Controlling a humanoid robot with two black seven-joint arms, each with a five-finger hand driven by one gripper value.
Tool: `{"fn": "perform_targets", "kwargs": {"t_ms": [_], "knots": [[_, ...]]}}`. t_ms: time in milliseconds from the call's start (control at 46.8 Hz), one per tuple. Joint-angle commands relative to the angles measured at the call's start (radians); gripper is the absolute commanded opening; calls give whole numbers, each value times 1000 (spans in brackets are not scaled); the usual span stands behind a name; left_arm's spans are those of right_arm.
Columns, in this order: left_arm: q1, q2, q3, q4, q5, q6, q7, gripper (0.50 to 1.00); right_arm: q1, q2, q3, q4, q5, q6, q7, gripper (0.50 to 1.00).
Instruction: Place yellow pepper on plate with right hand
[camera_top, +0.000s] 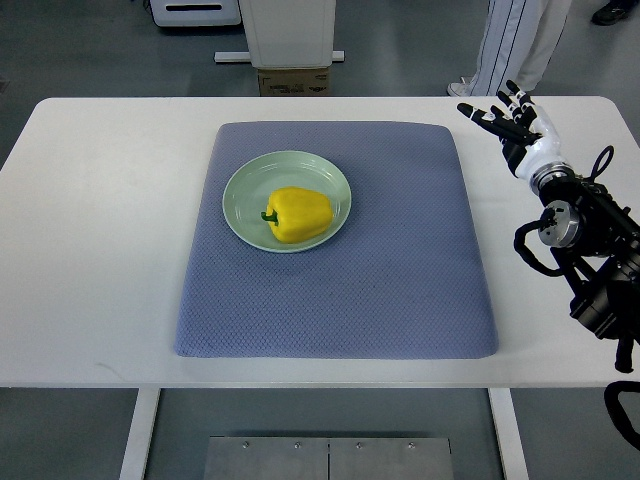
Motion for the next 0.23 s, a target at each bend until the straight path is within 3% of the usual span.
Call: {"fn": "perform_targets", "kwargs": {"t_ms": [0,214], "knots": [[-2,0,0,1,0,0,0,1000,-2,1,7,1,0,2,0,1000],[0,0,0,0,0,0,0,1000,-19,9,8,1,2,3,3,1000]]}}
